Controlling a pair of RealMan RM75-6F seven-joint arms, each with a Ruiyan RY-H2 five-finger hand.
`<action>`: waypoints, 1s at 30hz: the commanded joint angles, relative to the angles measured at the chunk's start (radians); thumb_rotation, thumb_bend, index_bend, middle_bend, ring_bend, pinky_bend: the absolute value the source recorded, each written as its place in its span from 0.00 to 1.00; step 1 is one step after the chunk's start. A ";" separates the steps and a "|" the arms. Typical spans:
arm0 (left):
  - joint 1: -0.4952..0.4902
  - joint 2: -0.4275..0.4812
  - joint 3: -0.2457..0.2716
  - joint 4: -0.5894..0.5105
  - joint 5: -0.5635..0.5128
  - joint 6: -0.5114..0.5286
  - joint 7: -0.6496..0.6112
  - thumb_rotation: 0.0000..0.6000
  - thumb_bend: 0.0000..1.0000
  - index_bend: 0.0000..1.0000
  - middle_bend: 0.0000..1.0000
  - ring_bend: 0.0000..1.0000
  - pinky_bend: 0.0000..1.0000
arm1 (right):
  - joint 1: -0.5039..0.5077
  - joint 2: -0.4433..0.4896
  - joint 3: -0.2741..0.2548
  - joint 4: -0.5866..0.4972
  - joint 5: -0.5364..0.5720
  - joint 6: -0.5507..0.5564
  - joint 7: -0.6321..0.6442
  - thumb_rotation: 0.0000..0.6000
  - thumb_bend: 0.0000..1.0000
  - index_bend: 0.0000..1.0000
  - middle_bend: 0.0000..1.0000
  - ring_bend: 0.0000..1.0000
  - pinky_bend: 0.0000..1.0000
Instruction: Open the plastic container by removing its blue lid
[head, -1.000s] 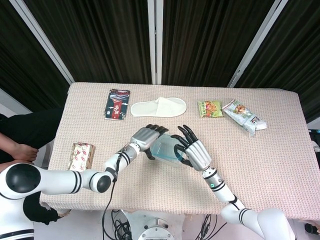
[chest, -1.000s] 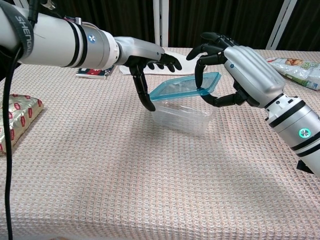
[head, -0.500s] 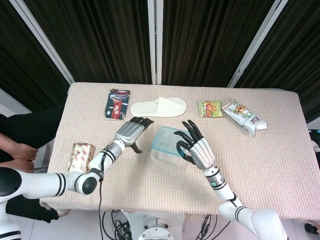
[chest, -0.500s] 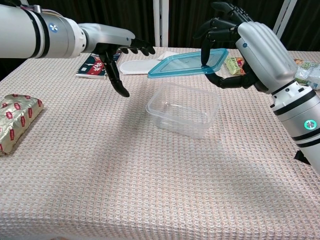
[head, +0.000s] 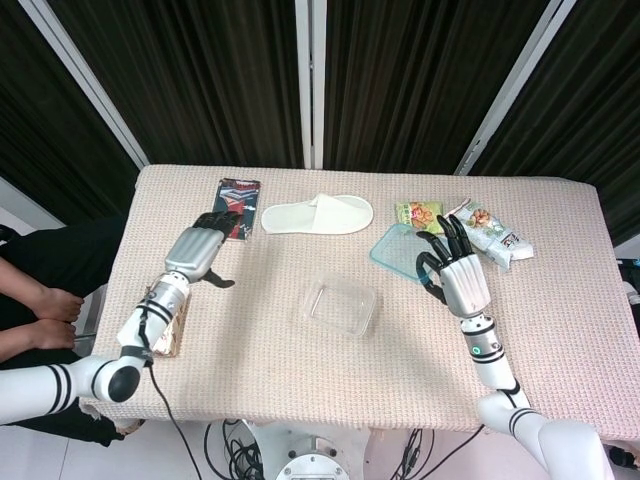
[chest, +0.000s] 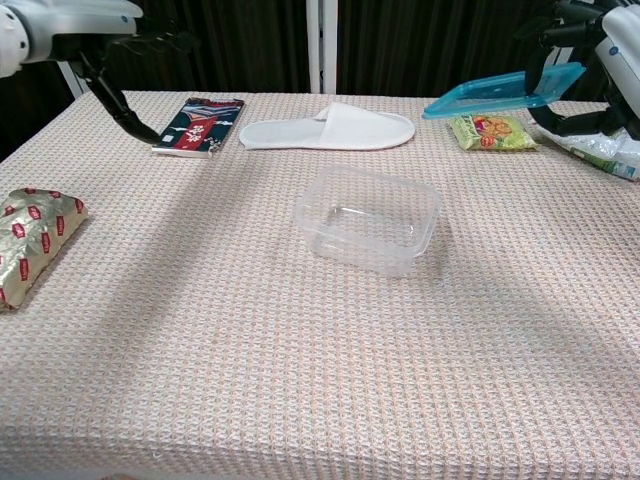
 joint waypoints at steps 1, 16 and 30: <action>0.068 0.031 -0.003 -0.018 0.067 0.054 -0.046 1.00 0.00 0.01 0.02 0.00 0.05 | -0.040 0.090 -0.033 -0.104 0.019 -0.090 -0.081 1.00 0.33 0.16 0.05 0.00 0.00; 0.302 0.103 0.030 0.027 0.214 0.263 -0.054 1.00 0.00 0.01 0.03 0.00 0.04 | -0.183 0.634 -0.156 -0.846 0.029 -0.208 -0.273 1.00 0.11 0.00 0.00 0.00 0.00; 0.565 0.187 0.100 0.104 0.373 0.464 -0.102 1.00 0.00 0.04 0.05 0.00 0.02 | -0.331 0.870 -0.155 -1.105 0.095 -0.125 -0.191 1.00 0.24 0.02 0.02 0.00 0.01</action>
